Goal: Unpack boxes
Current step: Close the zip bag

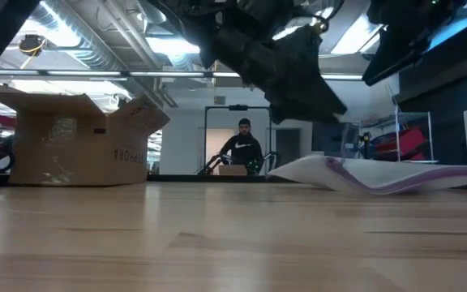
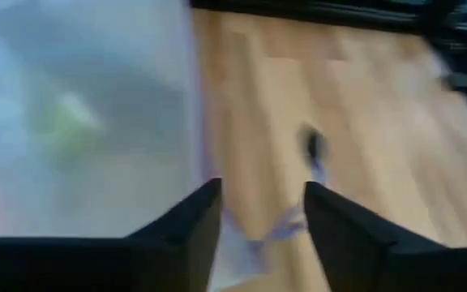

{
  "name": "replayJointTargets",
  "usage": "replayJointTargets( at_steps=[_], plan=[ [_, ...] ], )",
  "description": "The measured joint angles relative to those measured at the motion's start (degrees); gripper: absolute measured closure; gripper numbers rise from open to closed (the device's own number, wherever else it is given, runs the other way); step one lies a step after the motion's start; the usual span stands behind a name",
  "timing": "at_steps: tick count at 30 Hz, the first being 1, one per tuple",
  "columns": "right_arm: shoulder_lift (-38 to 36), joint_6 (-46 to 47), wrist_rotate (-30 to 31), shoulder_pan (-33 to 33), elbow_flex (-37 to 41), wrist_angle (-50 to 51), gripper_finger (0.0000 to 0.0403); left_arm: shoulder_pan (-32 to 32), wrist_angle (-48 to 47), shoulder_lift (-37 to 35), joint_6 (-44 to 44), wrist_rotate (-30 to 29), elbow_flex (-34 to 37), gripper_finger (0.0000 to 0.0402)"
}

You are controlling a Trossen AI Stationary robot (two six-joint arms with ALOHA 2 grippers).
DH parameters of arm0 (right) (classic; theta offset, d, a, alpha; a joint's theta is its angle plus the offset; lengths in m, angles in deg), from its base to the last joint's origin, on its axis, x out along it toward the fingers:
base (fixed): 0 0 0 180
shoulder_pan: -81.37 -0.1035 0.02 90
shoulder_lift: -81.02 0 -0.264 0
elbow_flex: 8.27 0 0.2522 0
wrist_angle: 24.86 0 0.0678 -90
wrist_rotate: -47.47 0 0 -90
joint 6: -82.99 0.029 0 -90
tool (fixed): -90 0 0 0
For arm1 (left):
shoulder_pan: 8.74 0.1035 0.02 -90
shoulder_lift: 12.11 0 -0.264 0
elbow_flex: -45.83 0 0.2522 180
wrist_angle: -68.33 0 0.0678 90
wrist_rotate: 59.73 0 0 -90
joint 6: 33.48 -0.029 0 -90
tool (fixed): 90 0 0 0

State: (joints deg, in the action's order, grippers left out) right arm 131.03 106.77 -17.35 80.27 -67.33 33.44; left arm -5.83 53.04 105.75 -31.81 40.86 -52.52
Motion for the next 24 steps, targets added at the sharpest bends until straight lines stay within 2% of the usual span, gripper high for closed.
replayJointTargets(
  at_steps=[5,8,11,15,20,24],
  plan=[
    [0.0,-1.5,1.2,0.0,0.0,1.5,0.0256,1.6,-1.5,0.0,-2.6,-3.9,0.0,0.0130],
    [-0.3,-1.9,5.4,0.0,1.8,2.6,0.0256,2.6,-1.5,0.0,-3.1,-4.5,0.0,0.0093],
    [-0.8,-1.0,6.2,1.5,5.3,0.5,0.0256,3.6,-1.3,0.5,-3.2,-7.3,0.0,0.0083],
    [-0.9,0.4,4.0,5.9,11.5,-8.8,0.0256,5.1,-1.3,1.5,-1.8,-9.8,0.0,0.0082],
    [-0.6,6.0,3.7,11.7,19.1,-20.2,0.0256,6.1,-3.5,1.5,2.1,-10.0,0.0,0.0082],
    [-0.6,7.5,1.0,15.0,25.8,-28.1,0.0256,5.8,-3.9,1.3,2.6,-10.0,0.0,0.0082]
  ],
)
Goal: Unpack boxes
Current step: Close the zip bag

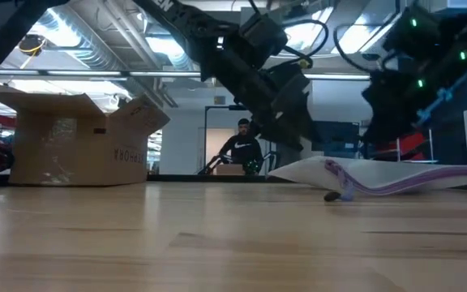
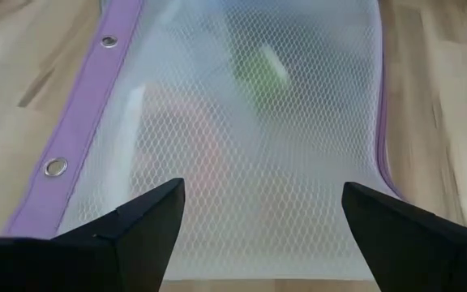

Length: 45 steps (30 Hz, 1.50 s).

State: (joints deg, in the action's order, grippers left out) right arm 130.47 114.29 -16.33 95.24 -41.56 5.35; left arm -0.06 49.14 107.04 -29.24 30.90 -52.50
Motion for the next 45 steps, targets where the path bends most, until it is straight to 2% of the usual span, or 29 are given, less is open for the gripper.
replayJointTargets(
  at_steps=[4,10,13,21,27,31,40,45],
  plan=[
    [0.3,1.3,-4.0,1.7,7.2,-8.3,0.0256,-0.9,0.0,0.0,0.8,0.1,0.0,0.0082],
    [-0.1,6.6,-6.2,-0.2,10.1,-9.8,0.0256,-2.4,0.0,0.0,1.4,0.2,0.0,0.0082],
    [-0.4,9.2,-9.9,-3.0,9.2,-7.7,0.0261,-3.0,-0.1,0.0,1.1,0.2,0.0,0.0082],
    [-0.6,16.9,-14.2,-14.0,6.1,-1.4,0.0302,-3.4,-0.6,0.0,1.4,0.2,0.0,0.0082],
    [-0.5,19.2,-13.2,-22.3,2.6,5.2,0.0317,-3.4,-1.8,-0.5,1.7,0.2,0.0,0.0082],
    [-0.7,13.5,-9.7,-25.1,0.0,5.6,0.0296,-3.4,-1.0,-3.1,1.0,0.2,0.0,0.0082],
    [-1.1,3.8,-7.9,-27.2,-5.9,3.6,0.0200,-4.3,-3.0,-10.1,-1.2,0.2,0.2,0.0082],
    [-1.0,0.6,-7.6,-27.2,-9.3,3.4,0.0168,-5.6,4.5,-15.4,3.9,1.1,5.7,0.0082]
  ],
)
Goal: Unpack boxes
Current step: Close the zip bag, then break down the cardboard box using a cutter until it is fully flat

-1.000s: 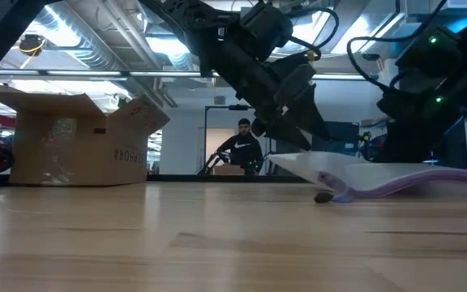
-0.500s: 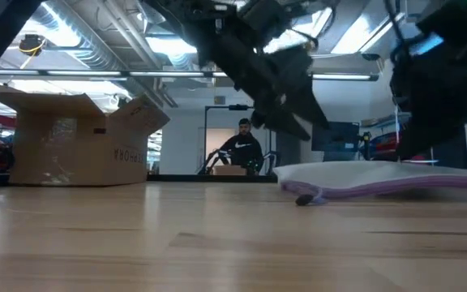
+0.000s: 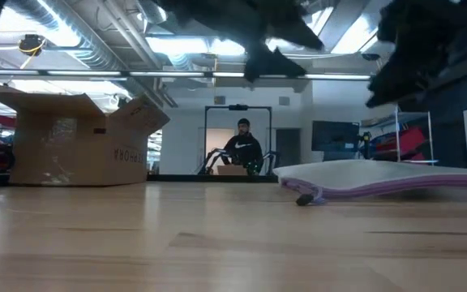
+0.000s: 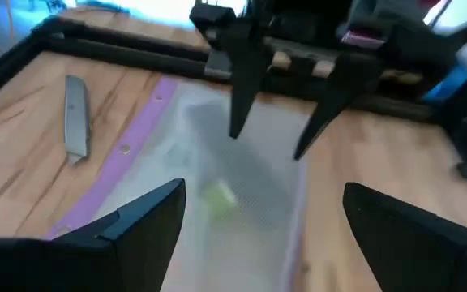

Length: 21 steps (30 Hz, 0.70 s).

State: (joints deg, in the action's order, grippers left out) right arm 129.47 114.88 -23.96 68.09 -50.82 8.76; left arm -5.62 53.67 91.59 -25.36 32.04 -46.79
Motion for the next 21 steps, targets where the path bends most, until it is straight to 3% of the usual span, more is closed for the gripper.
replayJointTargets(
  at_steps=[9,21],
  plan=[
    [0.0,-8.5,2.9,0.0,-6.0,-2.1,0.0161,-2.6,9.1,-10.5,1.3,-1.1,8.7,0.0082],
    [0.6,-27.0,2.9,0.2,-6.2,-23.1,0.0161,-1.1,24.7,-25.2,4.5,-1.2,26.0,0.0082]
  ],
)
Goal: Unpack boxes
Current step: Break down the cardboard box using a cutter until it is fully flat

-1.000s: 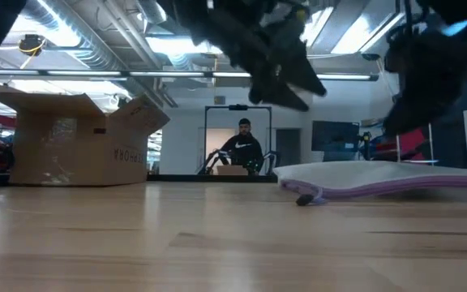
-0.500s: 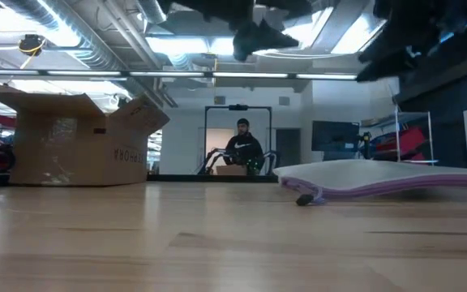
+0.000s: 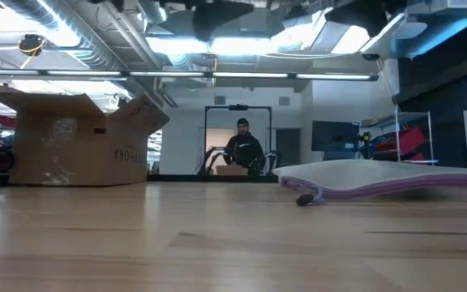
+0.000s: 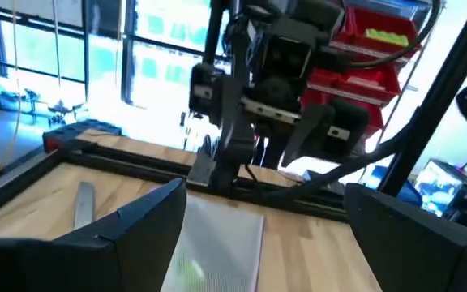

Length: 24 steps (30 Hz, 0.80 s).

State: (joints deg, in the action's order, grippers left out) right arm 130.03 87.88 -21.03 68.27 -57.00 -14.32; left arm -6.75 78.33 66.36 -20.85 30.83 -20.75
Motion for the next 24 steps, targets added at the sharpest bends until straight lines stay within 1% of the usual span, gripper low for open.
replayJointTargets(
  at_steps=[4,7,10,20,22,24],
  plan=[
    [0.4,-3.7,0.3,0.0,0.0,-3.9,0.0162,0.1,0.5,-4.5,0.5,0.0,4.2,0.0082],
    [1.3,-5.3,2.5,0.0,0.0,-7.9,0.0162,0.1,2.4,-8.4,-1.2,0.0,5.8,0.0082],
    [3.1,-5.1,5.3,0.2,0.0,-13.5,0.0162,1.2,1.6,-12.7,-2.6,0.0,7.3,0.0082],
    [15.5,-5.1,6.0,4.9,0.1,-33.6,0.0162,6.9,-15.9,-24.5,-8.2,0.0,7.6,0.0082],
    [17.7,-4.7,6.0,5.5,0.0,-36.1,0.0162,8.3,-18.0,-26.8,-9.5,-0.1,7.6,0.0082],
    [20.1,-2.4,5.9,6.5,-1.9,-36.0,0.0162,9.5,-20.0,-29.1,-11.5,-0.1,7.6,0.0082]
  ],
)
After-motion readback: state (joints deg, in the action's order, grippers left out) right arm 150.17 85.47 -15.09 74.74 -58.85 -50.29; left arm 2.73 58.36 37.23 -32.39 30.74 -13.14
